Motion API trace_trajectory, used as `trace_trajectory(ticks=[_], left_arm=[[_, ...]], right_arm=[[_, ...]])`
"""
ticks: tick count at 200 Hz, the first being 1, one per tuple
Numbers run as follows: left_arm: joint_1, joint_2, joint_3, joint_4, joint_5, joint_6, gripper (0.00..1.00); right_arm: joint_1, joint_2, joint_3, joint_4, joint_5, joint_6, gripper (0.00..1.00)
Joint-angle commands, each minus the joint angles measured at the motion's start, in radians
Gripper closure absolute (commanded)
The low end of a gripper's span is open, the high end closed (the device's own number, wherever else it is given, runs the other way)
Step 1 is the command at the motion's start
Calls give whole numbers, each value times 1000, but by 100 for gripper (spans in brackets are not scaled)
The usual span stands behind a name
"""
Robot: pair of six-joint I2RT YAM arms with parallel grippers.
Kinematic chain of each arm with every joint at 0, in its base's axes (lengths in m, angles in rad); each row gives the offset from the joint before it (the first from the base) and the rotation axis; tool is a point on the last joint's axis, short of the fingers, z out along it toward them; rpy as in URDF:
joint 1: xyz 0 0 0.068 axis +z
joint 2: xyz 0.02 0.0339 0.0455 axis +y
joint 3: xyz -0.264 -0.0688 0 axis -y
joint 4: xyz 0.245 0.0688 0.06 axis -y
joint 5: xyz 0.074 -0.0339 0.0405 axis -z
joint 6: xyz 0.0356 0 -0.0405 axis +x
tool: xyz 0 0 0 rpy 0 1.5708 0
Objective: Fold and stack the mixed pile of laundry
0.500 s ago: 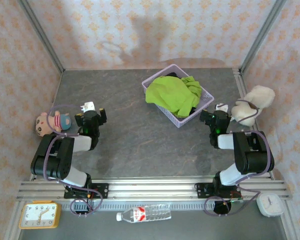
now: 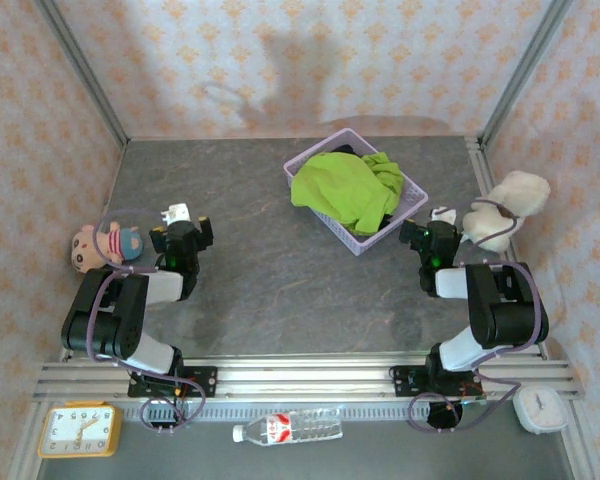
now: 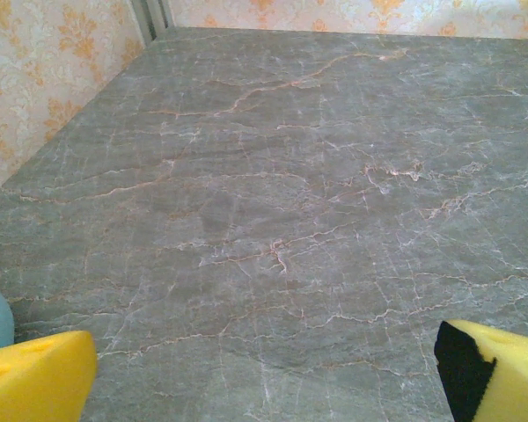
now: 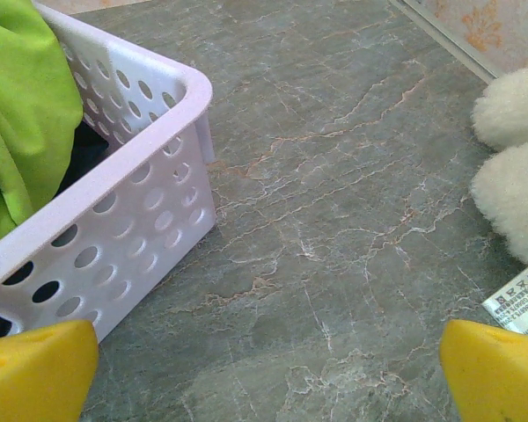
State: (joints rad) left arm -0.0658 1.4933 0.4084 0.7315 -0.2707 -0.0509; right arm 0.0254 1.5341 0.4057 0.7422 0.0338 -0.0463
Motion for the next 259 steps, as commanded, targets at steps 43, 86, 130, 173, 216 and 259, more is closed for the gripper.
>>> trace_trajectory(ticks=[43, 86, 130, 173, 216, 259], left_arm=[[-11, 2, 3, 36, -28, 13, 0], [-11, -13, 12, 8, -29, 14, 0], [-13, -185, 143, -342, -79, -13, 0], [-15, -287, 339, -725, -54, -119, 0], [-17, -322, 407, -931, 226, -458, 0], [-79, -298, 395, -983, 321, -643, 1]], right_arm=[[1, -10, 18, 31, 4, -1, 1], [1, -38, 25, -5, 55, 19, 1], [1, -224, 172, -381, 91, 41, 1], [2, -300, 462, -862, -7, 178, 1], [3, -218, 761, -1204, -248, 321, 7], [201, -72, 937, -1372, -203, 265, 14]])
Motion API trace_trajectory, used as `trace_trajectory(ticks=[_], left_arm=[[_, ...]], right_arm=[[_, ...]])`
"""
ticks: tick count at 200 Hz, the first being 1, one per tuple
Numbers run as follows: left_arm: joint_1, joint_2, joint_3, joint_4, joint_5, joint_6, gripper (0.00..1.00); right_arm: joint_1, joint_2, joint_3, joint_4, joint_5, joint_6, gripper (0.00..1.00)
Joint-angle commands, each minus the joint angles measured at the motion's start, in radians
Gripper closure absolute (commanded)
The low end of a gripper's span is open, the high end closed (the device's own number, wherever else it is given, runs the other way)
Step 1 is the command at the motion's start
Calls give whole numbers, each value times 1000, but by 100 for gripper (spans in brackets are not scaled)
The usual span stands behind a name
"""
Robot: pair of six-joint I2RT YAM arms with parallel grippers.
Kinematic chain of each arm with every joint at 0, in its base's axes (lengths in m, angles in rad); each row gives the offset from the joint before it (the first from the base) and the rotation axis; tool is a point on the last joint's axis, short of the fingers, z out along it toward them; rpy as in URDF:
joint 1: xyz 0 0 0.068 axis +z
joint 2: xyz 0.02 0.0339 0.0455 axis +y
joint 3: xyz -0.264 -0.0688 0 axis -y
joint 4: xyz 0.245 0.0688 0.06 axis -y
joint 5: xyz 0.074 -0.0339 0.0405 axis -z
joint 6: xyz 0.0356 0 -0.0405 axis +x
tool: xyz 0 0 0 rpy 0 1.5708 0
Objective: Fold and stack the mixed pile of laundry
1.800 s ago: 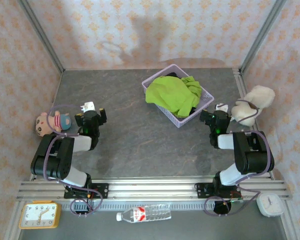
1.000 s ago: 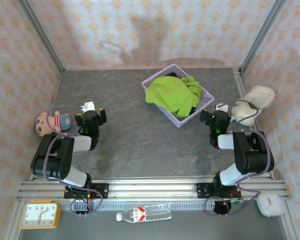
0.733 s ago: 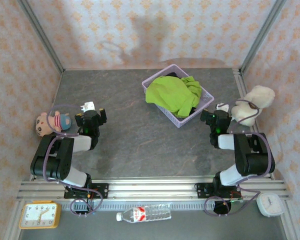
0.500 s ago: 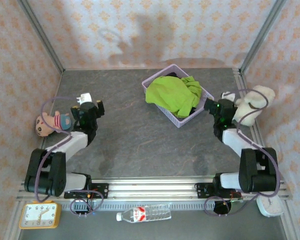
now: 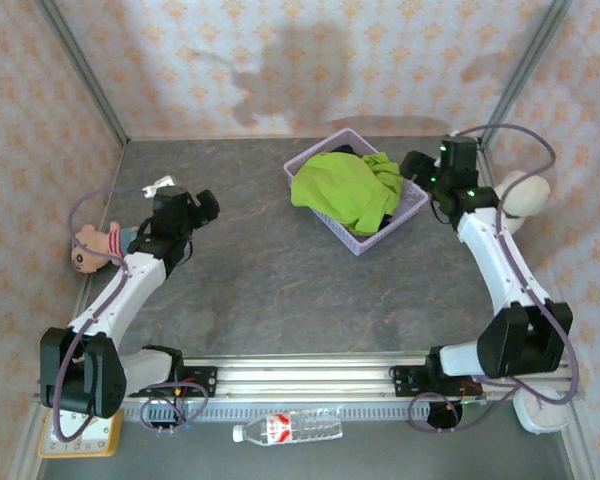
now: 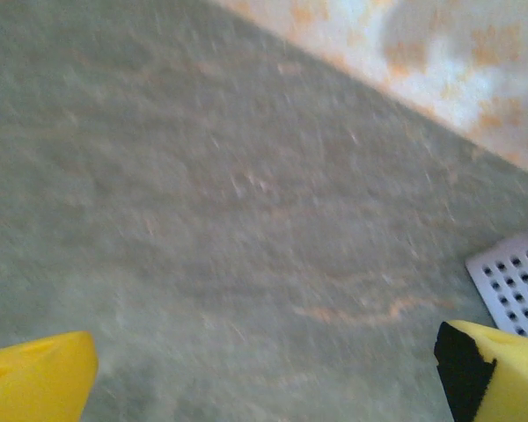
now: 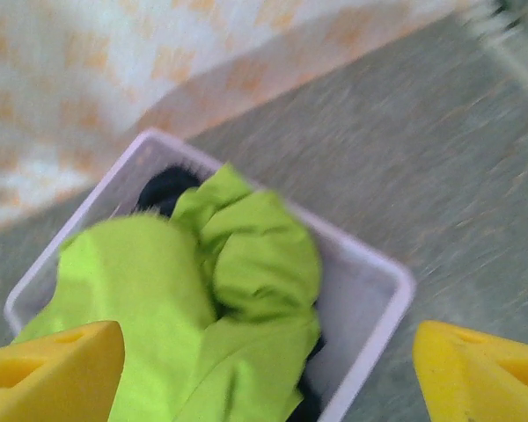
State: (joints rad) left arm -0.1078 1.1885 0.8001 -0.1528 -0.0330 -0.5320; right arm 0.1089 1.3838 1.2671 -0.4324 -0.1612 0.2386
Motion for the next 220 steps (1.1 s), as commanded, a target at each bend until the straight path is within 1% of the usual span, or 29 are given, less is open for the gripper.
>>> trace_trajectory(ticks=[1, 15, 28, 39, 46, 52, 68, 91, 98, 105, 114, 116, 127, 153, 169, 183, 220], left_arm=[[-38, 7, 1, -99, 83, -162, 1], [-54, 13, -3, -114, 97, -173, 1], [-63, 21, -3, -133, 125, -178, 1], [-67, 28, -8, -147, 140, -185, 1], [-70, 32, -16, -152, 145, -194, 1], [-71, 34, -28, -150, 148, -201, 1], [-75, 34, -66, -140, 143, -231, 1], [-76, 24, -117, -116, 154, -273, 1], [-78, 23, -128, -110, 158, -282, 1], [-79, 22, -133, -109, 162, -287, 1], [-80, 22, -135, -109, 163, -291, 1], [-80, 22, -134, -111, 164, -290, 1], [-83, 24, -130, -117, 166, -288, 1], [-88, 38, -106, -135, 170, -279, 1], [-95, 48, -88, -146, 170, -276, 1], [-102, 53, -77, -151, 170, -276, 1], [-123, 76, -63, -162, 174, -272, 1]], right_arm=[[122, 83, 79, -200, -7, -21, 14], [208, 147, 126, -224, 27, -50, 12], [287, 220, 177, -260, 58, -80, 8], [342, 282, 217, -277, 59, -103, 4], [371, 318, 241, -288, 65, -116, 4], [392, 349, 260, -295, 71, -124, 4], [439, 416, 303, -304, 78, -156, 8], [482, 503, 348, -328, 142, -197, 13], [484, 533, 371, -346, 163, -195, 15], [483, 572, 406, -384, 211, -179, 18], [482, 625, 458, -438, 273, -161, 27], [482, 638, 464, -451, 283, -159, 31], [482, 692, 511, -494, 338, -142, 45], [471, 744, 534, -489, 368, -117, 59], [448, 747, 525, -476, 390, -93, 67], [404, 740, 511, -470, 389, -70, 72], [270, 696, 461, -452, 350, -46, 73]])
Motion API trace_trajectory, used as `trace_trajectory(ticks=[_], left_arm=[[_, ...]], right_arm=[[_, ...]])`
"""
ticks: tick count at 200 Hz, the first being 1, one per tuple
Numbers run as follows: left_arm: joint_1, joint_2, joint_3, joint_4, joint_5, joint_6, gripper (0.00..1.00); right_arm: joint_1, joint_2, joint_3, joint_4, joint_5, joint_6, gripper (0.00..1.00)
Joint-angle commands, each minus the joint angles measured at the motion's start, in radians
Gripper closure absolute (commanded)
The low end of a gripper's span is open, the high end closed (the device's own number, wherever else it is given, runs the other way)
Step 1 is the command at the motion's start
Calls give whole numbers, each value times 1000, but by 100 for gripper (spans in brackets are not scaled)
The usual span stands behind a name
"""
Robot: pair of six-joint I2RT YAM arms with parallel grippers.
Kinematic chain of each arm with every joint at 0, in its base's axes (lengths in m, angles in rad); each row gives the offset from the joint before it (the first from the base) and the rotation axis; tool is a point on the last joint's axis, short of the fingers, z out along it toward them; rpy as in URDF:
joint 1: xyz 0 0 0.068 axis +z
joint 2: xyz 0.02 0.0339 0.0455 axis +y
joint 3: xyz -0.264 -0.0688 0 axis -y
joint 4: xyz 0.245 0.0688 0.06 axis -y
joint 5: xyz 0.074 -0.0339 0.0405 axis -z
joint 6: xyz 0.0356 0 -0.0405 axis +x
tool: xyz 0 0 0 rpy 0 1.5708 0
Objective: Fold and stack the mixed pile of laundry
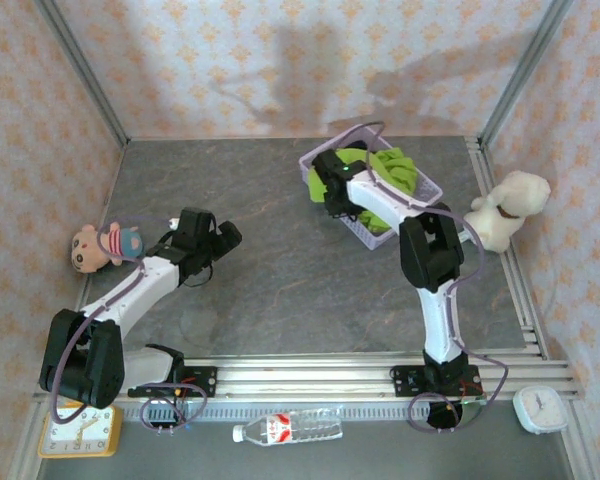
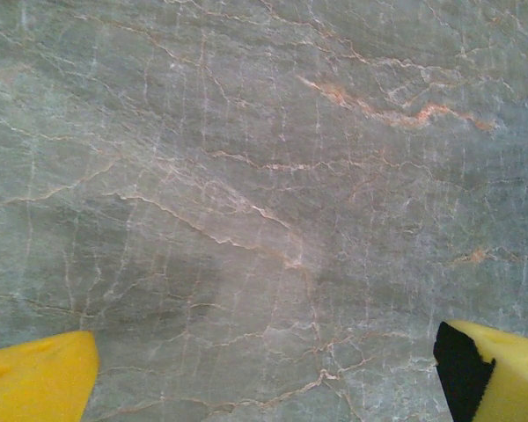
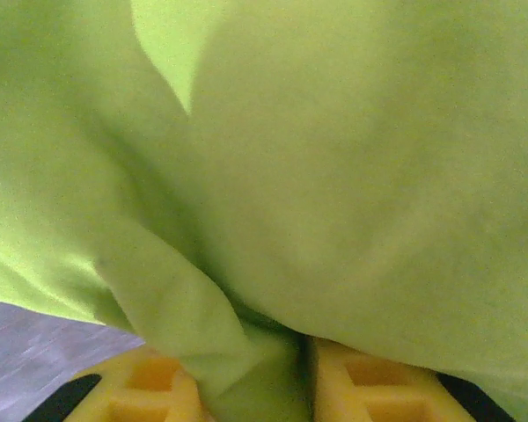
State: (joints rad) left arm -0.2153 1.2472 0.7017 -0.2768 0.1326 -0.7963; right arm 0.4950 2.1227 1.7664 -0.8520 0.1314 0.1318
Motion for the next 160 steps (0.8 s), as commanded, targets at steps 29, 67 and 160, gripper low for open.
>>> trace_trajectory(ticks=[29, 67, 160], left_arm=[[-27, 41, 47, -45, 14, -4, 1], [-42, 56, 76, -67, 17, 3, 1], [-71, 130, 175, -110, 26, -1, 1]], right_arm=[[-215, -52, -55, -22, 13, 86, 74], [-307, -80, -2, -52, -8, 97, 48], [-456, -311, -72, -101, 29, 148, 10]])
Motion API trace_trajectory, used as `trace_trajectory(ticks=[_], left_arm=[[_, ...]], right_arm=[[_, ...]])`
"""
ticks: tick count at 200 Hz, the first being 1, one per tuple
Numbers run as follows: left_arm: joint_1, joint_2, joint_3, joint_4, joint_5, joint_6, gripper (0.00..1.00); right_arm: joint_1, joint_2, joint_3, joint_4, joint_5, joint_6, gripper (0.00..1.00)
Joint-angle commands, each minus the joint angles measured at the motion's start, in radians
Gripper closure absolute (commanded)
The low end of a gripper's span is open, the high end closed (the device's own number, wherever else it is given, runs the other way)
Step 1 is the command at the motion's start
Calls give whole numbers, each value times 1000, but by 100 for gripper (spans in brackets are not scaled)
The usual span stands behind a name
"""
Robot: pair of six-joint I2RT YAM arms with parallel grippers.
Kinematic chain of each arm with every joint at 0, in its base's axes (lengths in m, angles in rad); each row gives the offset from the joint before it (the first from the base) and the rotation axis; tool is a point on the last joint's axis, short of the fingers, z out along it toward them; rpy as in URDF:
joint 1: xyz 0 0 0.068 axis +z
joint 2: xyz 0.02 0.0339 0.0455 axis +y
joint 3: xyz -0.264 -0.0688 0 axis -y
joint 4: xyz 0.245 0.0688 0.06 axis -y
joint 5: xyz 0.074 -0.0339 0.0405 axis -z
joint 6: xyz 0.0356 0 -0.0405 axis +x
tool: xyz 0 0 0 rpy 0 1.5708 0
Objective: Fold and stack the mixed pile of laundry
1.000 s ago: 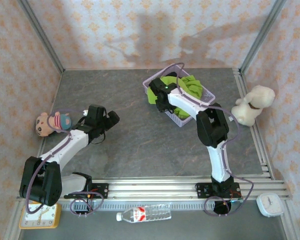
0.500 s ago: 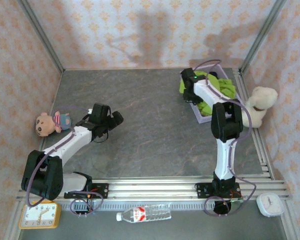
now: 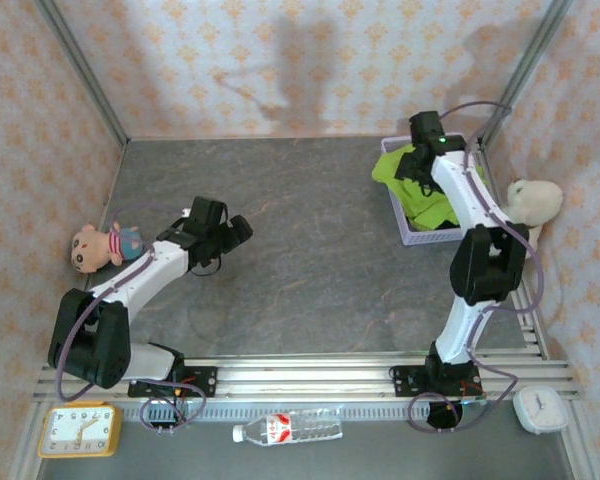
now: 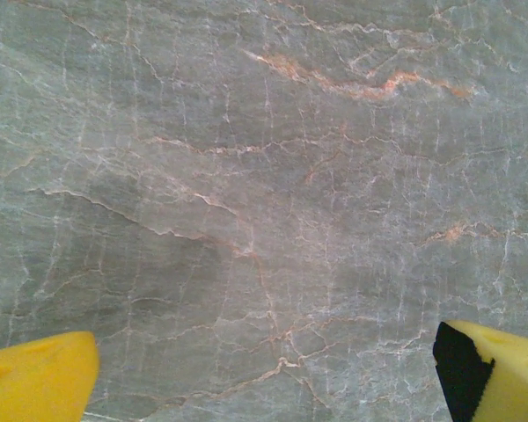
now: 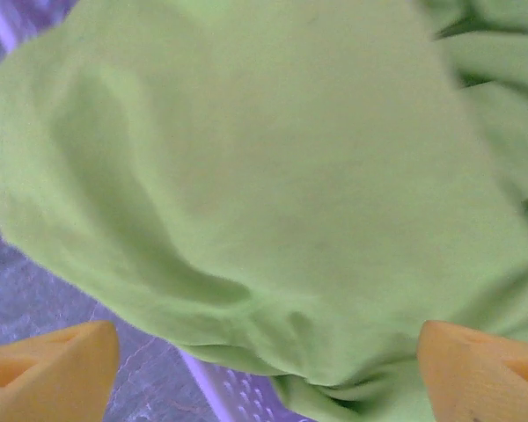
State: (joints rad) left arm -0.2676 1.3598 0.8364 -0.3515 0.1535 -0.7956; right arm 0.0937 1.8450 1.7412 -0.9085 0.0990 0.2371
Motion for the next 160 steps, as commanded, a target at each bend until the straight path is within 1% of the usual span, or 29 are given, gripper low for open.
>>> trace_trajectory(ticks=[1, 19, 37, 45, 53, 61, 81, 87, 92, 107, 126, 142, 160], left_arm=[[-20, 17, 41, -36, 4, -3, 1], [-33, 26, 45, -41, 0, -7, 2], [-42, 29, 43, -49, -5, -14, 2], [-44, 30, 43, -57, -5, -19, 2], [-44, 29, 42, -62, -7, -23, 2], [-45, 26, 42, -68, -7, -24, 2], [-45, 10, 44, -89, -19, -25, 2], [-45, 3, 43, -97, -27, -26, 2], [-44, 0, 43, -101, -32, -26, 2], [-45, -10, 46, -110, -40, -28, 2], [-45, -9, 54, -112, -40, -38, 2], [-44, -5, 65, -98, -39, -53, 1], [-41, 6, 75, -65, -19, -82, 1]], right_arm=[[-57, -33, -49, -45, 60, 45, 10], [-82, -27, -92, -23, -17, 50, 10], [-83, -4, -129, 2, -48, 57, 11], [-83, 7, -145, 16, -51, 63, 13], [-83, 22, -150, 22, -50, 70, 17], [-86, 36, -148, 18, -50, 75, 27], [-88, 47, -115, 8, -42, 78, 67], [-89, 40, -100, 6, -41, 75, 82], [-90, 31, -85, 5, -41, 68, 99], [-90, -6, -24, -4, -47, 55, 100], [-90, -74, 61, 4, -115, 44, 100], [-89, -137, 128, 37, -208, 46, 100], [-83, -192, 207, 93, -346, 73, 100]])
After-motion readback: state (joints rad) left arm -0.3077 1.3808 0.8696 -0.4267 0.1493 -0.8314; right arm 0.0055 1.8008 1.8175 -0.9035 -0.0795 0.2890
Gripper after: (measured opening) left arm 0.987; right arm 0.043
